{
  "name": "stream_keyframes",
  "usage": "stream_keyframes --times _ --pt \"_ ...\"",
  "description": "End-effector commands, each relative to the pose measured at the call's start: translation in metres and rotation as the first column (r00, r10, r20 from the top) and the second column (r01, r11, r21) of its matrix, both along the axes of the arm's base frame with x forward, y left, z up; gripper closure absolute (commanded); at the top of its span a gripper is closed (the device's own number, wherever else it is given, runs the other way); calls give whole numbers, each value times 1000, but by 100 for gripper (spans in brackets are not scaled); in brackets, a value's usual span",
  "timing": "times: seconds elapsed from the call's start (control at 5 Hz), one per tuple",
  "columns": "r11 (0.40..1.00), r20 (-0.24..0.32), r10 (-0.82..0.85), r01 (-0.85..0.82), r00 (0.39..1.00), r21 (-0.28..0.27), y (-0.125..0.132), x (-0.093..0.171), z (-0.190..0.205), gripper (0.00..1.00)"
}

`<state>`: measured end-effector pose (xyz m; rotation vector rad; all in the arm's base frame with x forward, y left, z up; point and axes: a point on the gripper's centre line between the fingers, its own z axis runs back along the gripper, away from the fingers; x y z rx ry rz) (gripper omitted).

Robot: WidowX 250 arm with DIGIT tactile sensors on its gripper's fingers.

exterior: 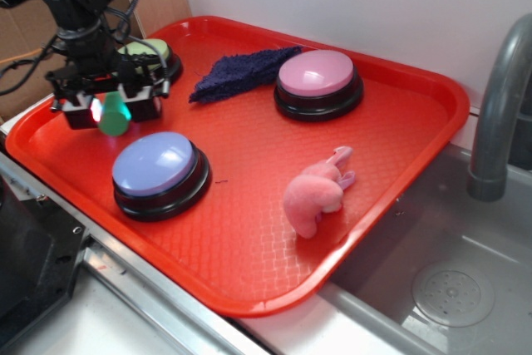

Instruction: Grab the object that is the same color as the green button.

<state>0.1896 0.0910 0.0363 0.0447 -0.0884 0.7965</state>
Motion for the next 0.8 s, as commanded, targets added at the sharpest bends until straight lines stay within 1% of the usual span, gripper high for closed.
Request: stream_keyframes --times 0.0,0.2,0.4,0.6 --pt "958 88 -285 286 955 -6 -20 9 102 100" --pt "879 83 -472 476 878 -31 -43 28 137 100" --pt "830 115 -552 557 826 -17 -62 43 147 100" --pt "800 173 -591 601 787 0 -69 46 140 100"
